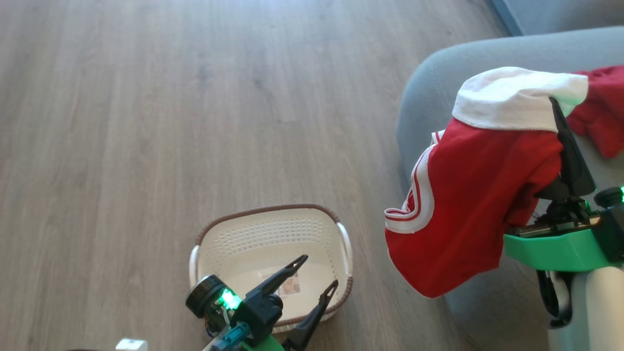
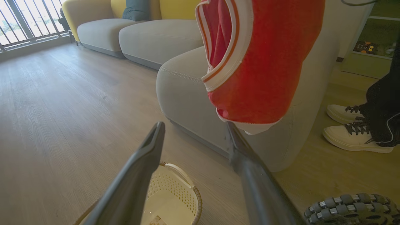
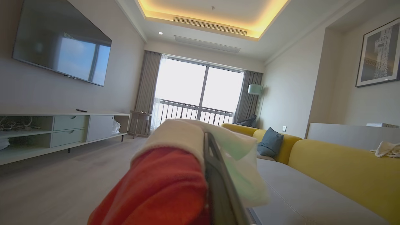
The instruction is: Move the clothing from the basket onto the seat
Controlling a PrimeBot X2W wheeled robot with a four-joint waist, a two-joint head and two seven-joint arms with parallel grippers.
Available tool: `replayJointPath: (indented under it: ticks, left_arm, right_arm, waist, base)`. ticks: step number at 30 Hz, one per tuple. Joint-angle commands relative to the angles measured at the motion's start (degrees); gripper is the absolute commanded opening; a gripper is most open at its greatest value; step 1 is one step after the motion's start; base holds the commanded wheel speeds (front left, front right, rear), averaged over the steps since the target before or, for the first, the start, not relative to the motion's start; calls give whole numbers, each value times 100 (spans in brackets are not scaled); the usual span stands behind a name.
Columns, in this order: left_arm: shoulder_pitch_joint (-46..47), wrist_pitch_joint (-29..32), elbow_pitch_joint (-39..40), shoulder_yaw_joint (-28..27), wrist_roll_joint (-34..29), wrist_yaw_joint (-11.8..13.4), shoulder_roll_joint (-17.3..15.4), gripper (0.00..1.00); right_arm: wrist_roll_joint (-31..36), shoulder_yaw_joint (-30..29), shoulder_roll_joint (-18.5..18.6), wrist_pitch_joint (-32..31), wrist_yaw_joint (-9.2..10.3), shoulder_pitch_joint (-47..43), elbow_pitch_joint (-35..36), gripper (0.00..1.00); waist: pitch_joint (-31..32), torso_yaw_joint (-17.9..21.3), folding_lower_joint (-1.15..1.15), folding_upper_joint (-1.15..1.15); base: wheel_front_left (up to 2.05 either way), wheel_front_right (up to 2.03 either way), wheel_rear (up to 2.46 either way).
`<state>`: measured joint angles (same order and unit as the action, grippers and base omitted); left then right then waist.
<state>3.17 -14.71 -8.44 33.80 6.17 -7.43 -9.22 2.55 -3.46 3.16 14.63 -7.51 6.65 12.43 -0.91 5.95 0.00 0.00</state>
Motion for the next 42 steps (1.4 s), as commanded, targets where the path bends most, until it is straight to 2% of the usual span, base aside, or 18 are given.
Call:
replayJointPath:
  ticks: [1,25,33,42]
  left_arm:
    - [203,-29,207,-167,69,-6,9,100]
    - [390,-29,379,14,21,-6,-100,100]
    - [435,-29,407,109,8,-6,-161,100]
    - [554,-29,387,255,45,-6,-161,100]
  right_arm:
    - [52,94,-28,37,2,333,209,0]
    - [55,-268,-28,37,2,347,356,0]
    - [-17,-393,-28,37,2,285,391,0]
    - [-56,-665,-28,37,2,177,459,0]
  waist:
    - [-65,169,0,0]
    - [-510,1897,0,0]
    - [-572,2291,0,0]
    - [-579,2299,0,0]
  base:
    - [0,0,0]
    - [0,0,0]
    - [0,0,0]
    - [0,0,0]
